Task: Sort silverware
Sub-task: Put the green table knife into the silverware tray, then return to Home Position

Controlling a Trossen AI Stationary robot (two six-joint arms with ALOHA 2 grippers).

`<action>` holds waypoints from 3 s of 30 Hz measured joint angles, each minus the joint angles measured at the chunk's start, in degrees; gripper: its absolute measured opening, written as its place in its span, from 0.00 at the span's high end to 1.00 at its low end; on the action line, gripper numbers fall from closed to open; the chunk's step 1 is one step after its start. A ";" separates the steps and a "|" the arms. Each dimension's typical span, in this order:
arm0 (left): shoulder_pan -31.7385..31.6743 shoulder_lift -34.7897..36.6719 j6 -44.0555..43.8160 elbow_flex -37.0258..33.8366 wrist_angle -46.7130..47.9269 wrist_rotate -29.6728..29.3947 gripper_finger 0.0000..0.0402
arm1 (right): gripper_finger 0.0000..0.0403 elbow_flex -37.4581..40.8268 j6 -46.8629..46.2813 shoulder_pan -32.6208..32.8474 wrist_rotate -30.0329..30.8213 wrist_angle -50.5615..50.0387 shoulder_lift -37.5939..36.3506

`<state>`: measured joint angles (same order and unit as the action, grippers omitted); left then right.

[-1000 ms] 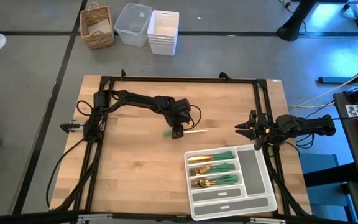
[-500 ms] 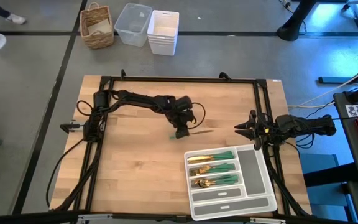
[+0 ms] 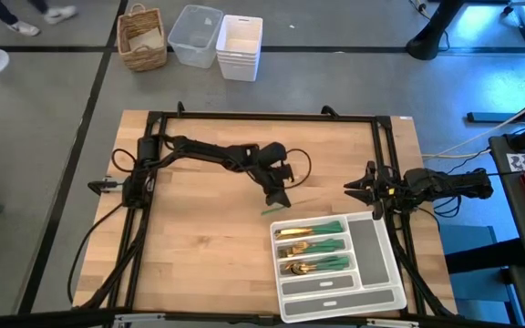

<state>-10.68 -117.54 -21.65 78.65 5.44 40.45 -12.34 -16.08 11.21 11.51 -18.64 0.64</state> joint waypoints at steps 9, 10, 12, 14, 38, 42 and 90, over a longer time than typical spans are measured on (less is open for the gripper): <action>8.15 0.04 -3.62 0.02 -10.37 -5.35 0.93 | 0.76 0.00 0.13 -0.01 4.02 -0.02 0.00; 8.93 0.05 -3.52 0.02 -10.92 -7.42 0.93 | 0.76 0.00 0.13 -0.01 4.01 -0.02 0.00; 10.28 0.04 -2.76 0.02 -11.63 -11.93 0.93 | 0.76 0.00 0.13 0.00 3.98 -0.02 0.00; 11.34 0.05 -1.65 0.02 -12.44 -16.40 0.93 | 0.76 0.00 0.13 -0.01 3.98 -0.02 0.00; 15.10 -4.92 6.09 0.07 -13.63 -28.81 0.89 | 0.76 0.00 -0.13 -0.01 3.91 -1.42 0.00; 15.10 -4.94 6.72 0.07 -13.61 -29.07 0.80 | 0.76 0.00 -0.15 0.01 3.91 -1.42 0.00; 21.53 106.58 13.55 -74.97 -25.35 -50.12 0.69 | 0.76 0.00 -0.15 0.01 5.57 -5.42 -0.02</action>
<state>10.85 -10.95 -8.10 3.68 -19.91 -9.67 -12.34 -16.23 11.22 17.08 -24.05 0.62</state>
